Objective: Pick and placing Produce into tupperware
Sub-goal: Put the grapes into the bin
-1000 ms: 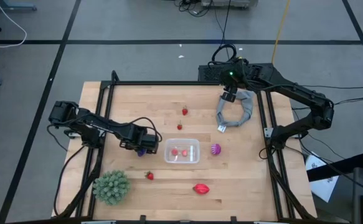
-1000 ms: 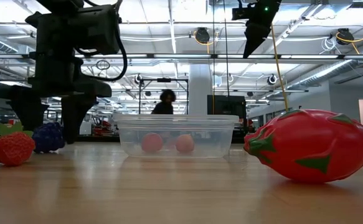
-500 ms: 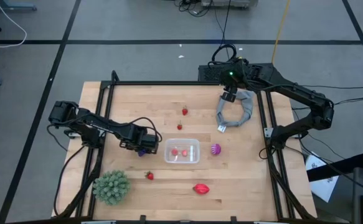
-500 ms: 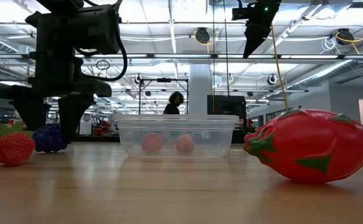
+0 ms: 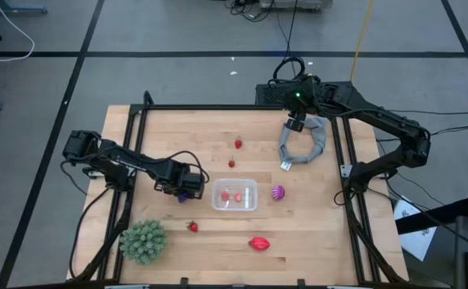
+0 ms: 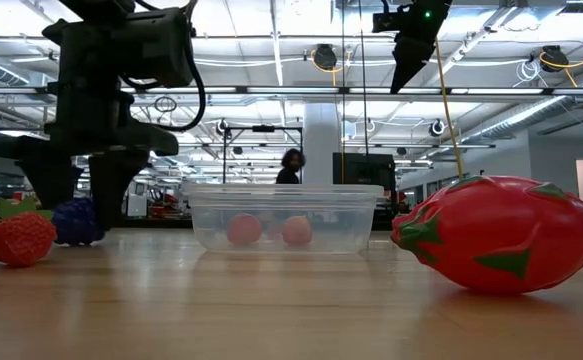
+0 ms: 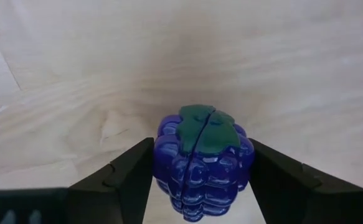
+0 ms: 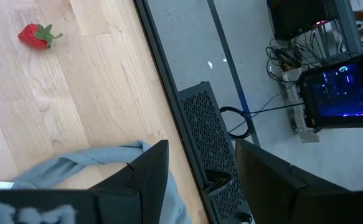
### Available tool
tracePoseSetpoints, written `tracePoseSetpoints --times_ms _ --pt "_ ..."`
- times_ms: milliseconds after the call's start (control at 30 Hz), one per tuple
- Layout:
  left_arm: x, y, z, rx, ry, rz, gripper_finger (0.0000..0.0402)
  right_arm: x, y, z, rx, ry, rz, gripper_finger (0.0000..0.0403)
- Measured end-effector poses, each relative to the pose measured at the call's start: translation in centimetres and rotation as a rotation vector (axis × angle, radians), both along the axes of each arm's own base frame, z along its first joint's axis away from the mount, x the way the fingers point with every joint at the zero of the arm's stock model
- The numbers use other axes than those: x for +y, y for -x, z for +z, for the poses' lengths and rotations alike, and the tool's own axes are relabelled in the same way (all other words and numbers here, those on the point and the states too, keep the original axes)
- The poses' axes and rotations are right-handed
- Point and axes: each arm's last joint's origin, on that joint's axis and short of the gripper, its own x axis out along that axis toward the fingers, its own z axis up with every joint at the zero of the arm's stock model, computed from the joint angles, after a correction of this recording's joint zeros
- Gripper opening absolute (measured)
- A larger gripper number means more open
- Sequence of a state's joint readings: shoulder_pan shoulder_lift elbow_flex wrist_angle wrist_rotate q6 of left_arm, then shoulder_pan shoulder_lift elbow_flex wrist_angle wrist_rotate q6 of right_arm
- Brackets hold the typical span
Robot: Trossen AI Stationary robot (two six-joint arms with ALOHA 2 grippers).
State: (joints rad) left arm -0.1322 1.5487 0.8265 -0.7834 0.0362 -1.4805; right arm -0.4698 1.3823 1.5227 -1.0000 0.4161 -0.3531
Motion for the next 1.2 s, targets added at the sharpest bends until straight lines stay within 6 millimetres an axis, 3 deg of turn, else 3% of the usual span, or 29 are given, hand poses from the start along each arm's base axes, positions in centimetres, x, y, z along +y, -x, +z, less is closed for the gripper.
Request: tracePoseSetpoints --times_ms 133,333,833,1200 --pt "-0.1 0.0 0.7 -0.013 0.018 -0.013 0.0236 0.0 0.0 0.0 0.0 0.001 0.001 0.0177" --pt "-0.1 -0.4 3.1 -0.077 0.024 -0.037 0.0237 0.0 0.0 0.0 0.001 0.005 0.006 0.0177" --pt "-0.5 -3.9 11.6 -0.366 -0.015 -0.174 0.0237 -0.4 -0.2 0.3 -0.007 0.039 0.029 0.0177" --pt "-0.5 -4.6 11.9 -0.391 -0.055 -0.23 0.0237 -1.0 0.2 0.3 -0.015 0.036 -0.007 0.0177"
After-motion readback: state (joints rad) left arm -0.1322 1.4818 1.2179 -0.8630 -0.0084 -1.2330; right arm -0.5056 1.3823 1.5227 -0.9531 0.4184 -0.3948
